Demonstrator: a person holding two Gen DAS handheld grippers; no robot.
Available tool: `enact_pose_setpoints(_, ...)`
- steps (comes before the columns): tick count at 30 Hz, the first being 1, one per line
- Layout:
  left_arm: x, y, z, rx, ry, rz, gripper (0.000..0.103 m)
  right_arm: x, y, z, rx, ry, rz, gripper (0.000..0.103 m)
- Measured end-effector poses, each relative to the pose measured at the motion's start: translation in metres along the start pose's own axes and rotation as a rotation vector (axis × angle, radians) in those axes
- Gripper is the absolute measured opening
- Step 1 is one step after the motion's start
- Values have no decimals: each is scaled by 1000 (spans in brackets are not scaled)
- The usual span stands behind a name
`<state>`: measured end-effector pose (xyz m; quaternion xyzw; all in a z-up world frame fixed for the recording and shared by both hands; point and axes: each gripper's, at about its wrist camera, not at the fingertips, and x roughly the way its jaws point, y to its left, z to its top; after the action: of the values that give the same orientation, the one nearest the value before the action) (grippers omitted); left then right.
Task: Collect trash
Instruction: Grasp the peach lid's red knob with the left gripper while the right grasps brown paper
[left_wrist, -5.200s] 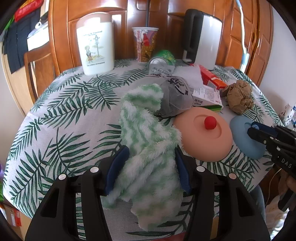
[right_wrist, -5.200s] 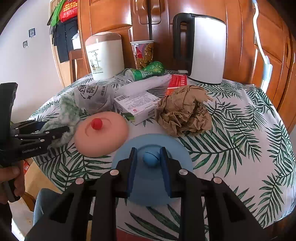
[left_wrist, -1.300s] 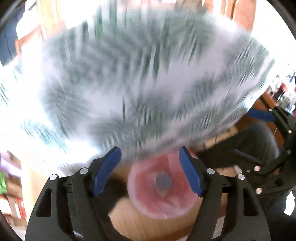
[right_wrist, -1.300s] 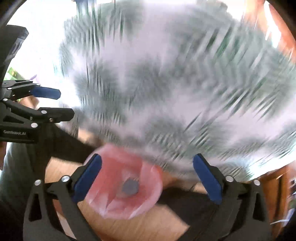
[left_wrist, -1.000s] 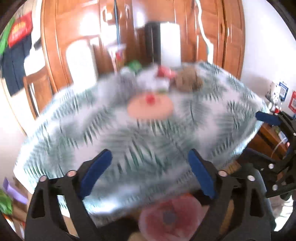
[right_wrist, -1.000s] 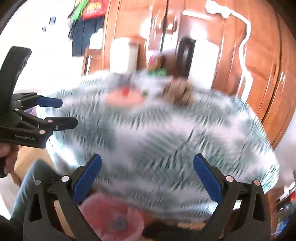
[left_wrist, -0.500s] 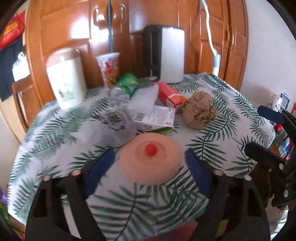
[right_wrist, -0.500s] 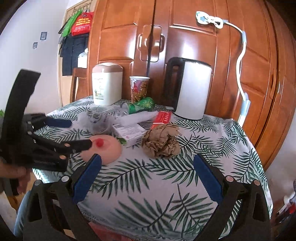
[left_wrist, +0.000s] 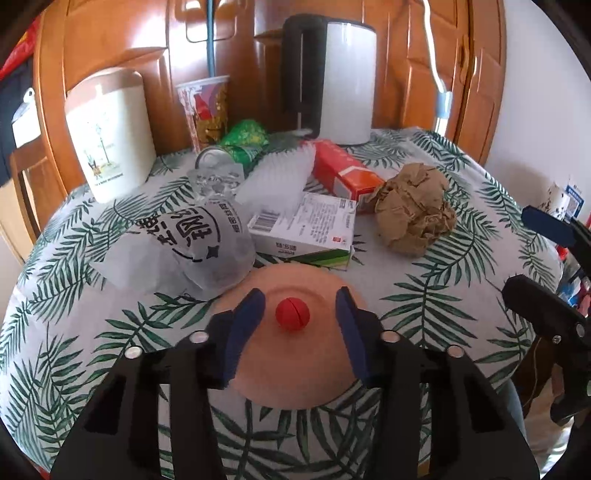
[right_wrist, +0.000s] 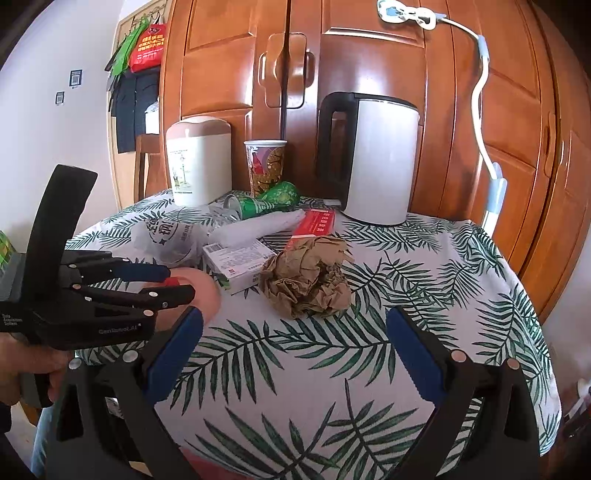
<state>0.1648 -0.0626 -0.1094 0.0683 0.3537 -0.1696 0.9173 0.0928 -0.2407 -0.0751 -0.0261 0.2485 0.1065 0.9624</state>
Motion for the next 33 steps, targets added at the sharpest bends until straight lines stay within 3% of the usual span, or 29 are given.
enact_pose_setpoints(21, -1, 8, -8, -63, -23, -50, 37, 36, 4, 22, -28, 48, -15, 98)
enact_pose_setpoints(25, 0, 12, -9, -81, -26, -44, 24, 51, 5, 28, -31, 69, -20, 98)
enact_pose_setpoints(33, 3, 11, -7, -71, -34, -44, 24, 76, -1, 39, -37, 113, -53, 98)
